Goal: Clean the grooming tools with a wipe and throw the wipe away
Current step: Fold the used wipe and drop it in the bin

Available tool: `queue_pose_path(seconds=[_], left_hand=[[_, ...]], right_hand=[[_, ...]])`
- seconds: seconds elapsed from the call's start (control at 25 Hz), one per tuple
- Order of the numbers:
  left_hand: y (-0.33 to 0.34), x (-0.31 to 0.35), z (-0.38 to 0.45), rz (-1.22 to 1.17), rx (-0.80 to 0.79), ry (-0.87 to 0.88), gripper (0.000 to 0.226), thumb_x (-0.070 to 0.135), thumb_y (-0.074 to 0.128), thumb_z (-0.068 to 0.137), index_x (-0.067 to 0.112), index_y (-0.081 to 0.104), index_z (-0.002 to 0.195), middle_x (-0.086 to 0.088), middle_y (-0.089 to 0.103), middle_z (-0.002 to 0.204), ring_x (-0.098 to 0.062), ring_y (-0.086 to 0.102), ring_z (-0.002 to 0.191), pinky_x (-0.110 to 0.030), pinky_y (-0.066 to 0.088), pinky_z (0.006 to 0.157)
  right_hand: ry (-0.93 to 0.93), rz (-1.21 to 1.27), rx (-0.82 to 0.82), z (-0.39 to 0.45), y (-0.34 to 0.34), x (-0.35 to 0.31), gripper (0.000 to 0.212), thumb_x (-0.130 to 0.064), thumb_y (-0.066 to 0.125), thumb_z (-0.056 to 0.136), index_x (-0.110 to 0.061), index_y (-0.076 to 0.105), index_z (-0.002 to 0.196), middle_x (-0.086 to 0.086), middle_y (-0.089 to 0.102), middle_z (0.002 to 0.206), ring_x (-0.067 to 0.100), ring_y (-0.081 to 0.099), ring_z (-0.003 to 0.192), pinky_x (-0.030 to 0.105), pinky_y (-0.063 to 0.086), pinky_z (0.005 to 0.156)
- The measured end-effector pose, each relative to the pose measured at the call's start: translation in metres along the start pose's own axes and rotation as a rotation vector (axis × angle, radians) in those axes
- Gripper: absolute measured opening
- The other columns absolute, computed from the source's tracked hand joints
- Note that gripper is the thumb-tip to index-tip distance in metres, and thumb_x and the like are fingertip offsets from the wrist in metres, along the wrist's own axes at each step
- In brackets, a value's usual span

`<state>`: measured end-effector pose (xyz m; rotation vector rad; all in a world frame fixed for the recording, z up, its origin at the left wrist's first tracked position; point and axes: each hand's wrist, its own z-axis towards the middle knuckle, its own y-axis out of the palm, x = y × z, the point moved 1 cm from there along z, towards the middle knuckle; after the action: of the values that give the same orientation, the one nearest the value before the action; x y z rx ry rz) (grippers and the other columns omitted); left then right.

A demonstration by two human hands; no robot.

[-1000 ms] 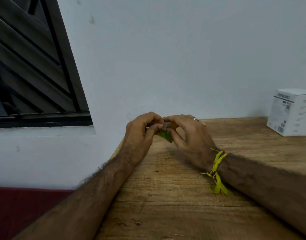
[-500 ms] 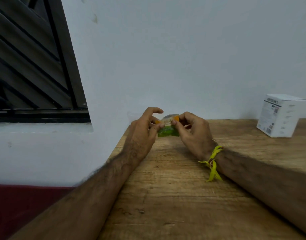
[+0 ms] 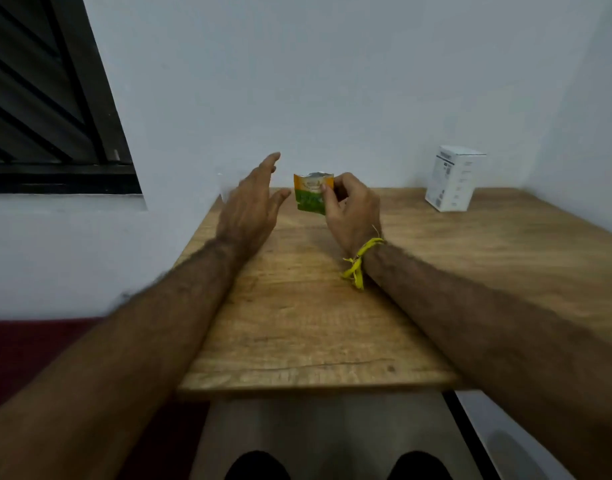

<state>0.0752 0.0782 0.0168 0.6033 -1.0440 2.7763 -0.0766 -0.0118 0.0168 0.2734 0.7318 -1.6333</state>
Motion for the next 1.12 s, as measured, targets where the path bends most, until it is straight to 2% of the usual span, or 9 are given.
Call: queue_pose_path(seconds=[0.28,0.44,0.56,0.64,0.76,0.92,1.0,1.12], left_hand=[[0.0,0.062,-0.046,0.051,-0.081,0.05,0.054,0.041,0.044,0.105,0.018,0.033,0.152,-0.007,0.047,0.151,-0.026,0.045,0.137,-0.048,0.04,0.111],[-0.01,0.089,-0.074,0.107,-0.083,0.018,0.051,0.039,0.044,0.104,0.017,0.036,0.15,-0.008,0.046,0.151,-0.026,0.043,0.139,-0.051,0.038,0.112],[-0.022,0.108,-0.093,0.051,-0.077,-0.036,0.049,0.035,0.047,0.104,0.016,0.037,0.148,-0.006,0.045,0.151,-0.024,0.04,0.14,-0.051,0.036,0.114],[-0.026,0.131,-0.106,-0.017,-0.06,-0.016,0.044,0.032,0.047,0.105,0.017,0.04,0.146,-0.004,0.047,0.148,-0.021,0.041,0.138,-0.05,0.036,0.114],[-0.019,0.184,-0.135,-0.14,-0.01,0.124,0.036,0.024,0.046,0.105,0.015,0.05,0.14,-0.004,0.055,0.14,-0.02,0.047,0.132,-0.047,0.04,0.109],[0.012,0.255,-0.179,-0.287,0.073,0.461,0.031,0.004,0.05,0.099,0.008,0.062,0.128,-0.009,0.065,0.128,-0.025,0.057,0.122,-0.039,0.044,0.103],[0.044,0.285,-0.208,-0.341,0.03,0.584,0.042,-0.01,0.052,0.089,0.005,0.064,0.127,-0.013,0.066,0.127,-0.03,0.059,0.122,-0.041,0.044,0.104],[0.11,0.313,-0.261,-0.406,-0.179,0.606,0.05,-0.01,0.044,0.08,0.001,0.065,0.124,-0.016,0.067,0.124,-0.035,0.062,0.117,-0.045,0.049,0.1]], right_hand=[[0.008,-0.042,0.073,-0.041,-0.072,-0.012,0.017,-0.025,0.065,0.092,-0.01,0.067,0.085,-0.003,0.068,0.078,0.012,0.064,0.072,0.037,0.055,0.067],[0.03,-0.1,0.016,-0.056,-0.102,-0.017,0.013,-0.019,0.065,0.09,-0.007,0.068,0.087,0.003,0.071,0.083,0.019,0.066,0.078,0.041,0.055,0.073],[0.101,0.056,0.064,-0.074,-0.133,-0.026,0.008,-0.016,0.068,0.091,-0.009,0.068,0.087,0.002,0.069,0.086,0.015,0.065,0.082,0.036,0.054,0.07],[0.117,0.185,0.119,-0.095,-0.163,-0.036,0.005,-0.015,0.069,0.092,-0.01,0.069,0.09,0.001,0.07,0.088,0.013,0.066,0.085,0.038,0.055,0.068],[0.094,0.238,0.171,-0.145,-0.219,-0.047,0.007,-0.011,0.07,0.091,-0.006,0.071,0.097,0.003,0.07,0.093,0.022,0.068,0.09,0.047,0.057,0.074],[0.021,0.146,0.2,-0.219,-0.288,-0.045,0.004,-0.005,0.068,0.091,-0.006,0.07,0.094,0.005,0.068,0.091,0.025,0.067,0.087,0.042,0.055,0.074],[0.044,0.042,0.267,-0.26,-0.321,-0.031,0.007,-0.005,0.069,0.09,-0.01,0.071,0.094,0.001,0.068,0.092,0.02,0.066,0.088,0.034,0.053,0.076],[0.204,-0.099,0.371,-0.327,-0.358,0.005,0.009,0.0,0.072,0.087,-0.008,0.072,0.091,0.001,0.068,0.09,0.018,0.065,0.088,0.027,0.051,0.077]])
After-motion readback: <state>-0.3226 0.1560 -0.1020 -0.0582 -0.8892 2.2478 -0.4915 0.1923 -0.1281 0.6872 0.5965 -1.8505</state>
